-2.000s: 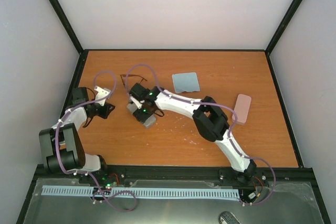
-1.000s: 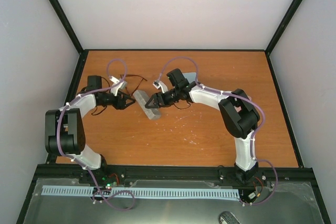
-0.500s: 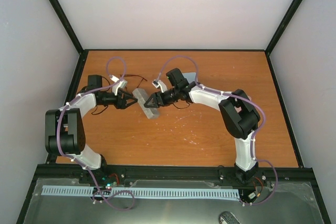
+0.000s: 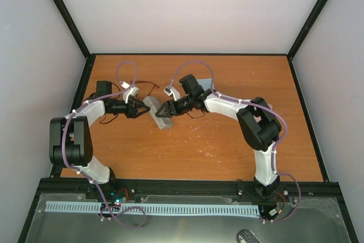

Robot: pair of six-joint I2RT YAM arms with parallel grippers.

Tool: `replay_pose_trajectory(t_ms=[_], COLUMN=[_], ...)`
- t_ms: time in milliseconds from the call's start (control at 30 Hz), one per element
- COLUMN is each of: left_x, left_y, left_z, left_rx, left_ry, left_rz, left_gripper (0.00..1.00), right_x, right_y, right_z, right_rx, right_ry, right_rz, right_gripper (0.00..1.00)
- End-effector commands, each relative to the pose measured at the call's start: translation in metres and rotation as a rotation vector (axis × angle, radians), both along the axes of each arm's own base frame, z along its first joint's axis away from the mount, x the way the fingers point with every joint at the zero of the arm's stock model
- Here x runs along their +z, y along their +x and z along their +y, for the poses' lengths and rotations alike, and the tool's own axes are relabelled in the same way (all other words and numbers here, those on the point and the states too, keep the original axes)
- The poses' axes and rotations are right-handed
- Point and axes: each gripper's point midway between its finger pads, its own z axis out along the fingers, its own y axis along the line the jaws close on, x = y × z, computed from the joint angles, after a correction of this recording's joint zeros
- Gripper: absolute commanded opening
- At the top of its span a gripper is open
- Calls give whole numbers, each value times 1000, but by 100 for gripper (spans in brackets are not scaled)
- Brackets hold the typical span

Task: Organize the sunglasses
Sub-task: Open the sunglasses case at the center of the board.

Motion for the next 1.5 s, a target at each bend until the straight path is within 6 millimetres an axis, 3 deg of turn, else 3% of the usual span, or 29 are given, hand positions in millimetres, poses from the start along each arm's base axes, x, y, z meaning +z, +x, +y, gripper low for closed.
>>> replay_pose_trajectory(t_ms=[0, 200, 500, 933, 1100, 1233, 1467], left_x=[-2, -26, -53, -66, -66, -53, 2], left_y=[10, 7, 1, -3, -3, -3, -2], left_z=[-9, -23, -19, -26, -25, -20, -1], left_rx=[-24, -48, -38, -57, -48, -15, 94], left_ry=[44, 149, 236, 285, 293, 319, 344], left_rz=[-41, -28, 9, 20, 20, -35, -216], left_gripper=[55, 52, 49, 48, 48, 57, 66], right_x=[35, 55, 86, 114, 94, 50, -4], right_y=[-14, -21, -24, -28, -21, 6, 21], right_z=[11, 9, 2, -10, -18, -39, -50], right_rx=[83, 103, 83, 65, 22, -69, -60], right_ry=[107, 156, 219, 303, 250, 155, 46], right_rz=[-60, -92, -146, -169, -145, -74, 23], right_gripper=[3, 3, 3, 3, 3, 3, 4])
